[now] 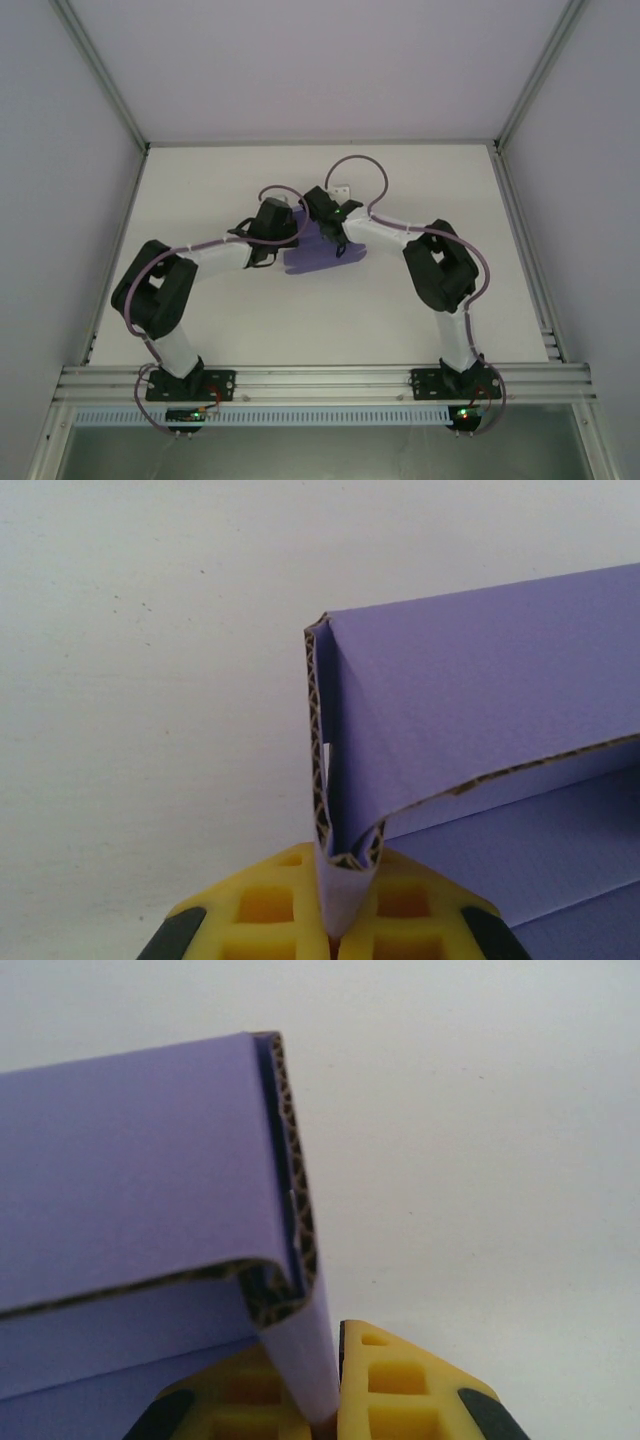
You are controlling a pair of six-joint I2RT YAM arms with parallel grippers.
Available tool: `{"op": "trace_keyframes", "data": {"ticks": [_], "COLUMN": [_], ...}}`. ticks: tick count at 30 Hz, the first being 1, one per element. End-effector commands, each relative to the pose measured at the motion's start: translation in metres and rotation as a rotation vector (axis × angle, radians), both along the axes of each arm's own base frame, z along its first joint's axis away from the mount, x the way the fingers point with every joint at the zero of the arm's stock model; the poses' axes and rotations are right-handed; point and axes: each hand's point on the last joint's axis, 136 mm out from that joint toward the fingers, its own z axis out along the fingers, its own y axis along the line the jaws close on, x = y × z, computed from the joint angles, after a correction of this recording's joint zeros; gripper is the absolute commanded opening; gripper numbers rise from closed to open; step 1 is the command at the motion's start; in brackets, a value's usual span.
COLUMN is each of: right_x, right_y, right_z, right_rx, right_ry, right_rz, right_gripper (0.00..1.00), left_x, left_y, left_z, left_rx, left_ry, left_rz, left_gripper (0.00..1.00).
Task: Assemble paper box
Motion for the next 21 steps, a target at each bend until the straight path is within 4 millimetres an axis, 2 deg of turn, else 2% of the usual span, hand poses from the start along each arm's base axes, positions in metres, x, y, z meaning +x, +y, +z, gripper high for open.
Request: {"op": "trace_keyframes", "data": {"ticks": [1,4,7,9,12,15,17,19,21], "right_x": [0.005,0.006,0.011,0.014,0.021,0.024,0.021,0.019,0.009], "right_y": [-0.100,-0.109,-0.100,-0.095,-0.073,-0.045,-0.029,-0.011,-0.003], "right_z": [0.007,0.002,-0.011,-0.007,0.006,0.006,0.006,0.017,0.021], "right_rx": [-0.306,-0.283,-0.190,-0.178,-0.163,-0.025,0.083,0.181,0.227], "right_ry": [-0.055,-0.057,-0.037,-0.056,-0.114,-0.126,-0.128,-0.154,-0.161], "right_rz": [-0.289,-0.348,-0.323,-0.289,-0.164,-0.023,0.057,0.144,0.221], "right_gripper": [0.00,0.00,0.04,0.10,0.15,0.24,0.42,0.46,0.51], "left_x": [-0.010,-0.010,-0.008,-0.006,-0.004,-0.003,-0.003,-0.003,-0.003], "left_y": [0.053,0.051,0.046,0.045,0.045,0.044,0.042,0.040,0.039], "left_z": [-0.021,-0.023,-0.023,-0.023,-0.021,-0.020,-0.021,-0.021,-0.020], "left_rx": [0.160,0.138,0.118,0.126,0.133,0.130,0.124,0.120,0.116], "left_ry": [0.085,0.086,0.088,0.092,0.089,0.087,0.090,0.092,0.092], "left_rz": [0.170,0.170,0.156,0.153,0.156,0.157,0.149,0.138,0.133], "left_gripper": [0.00,0.00,0.00,0.00,0.00,0.00,0.00,0.00,0.00]}}
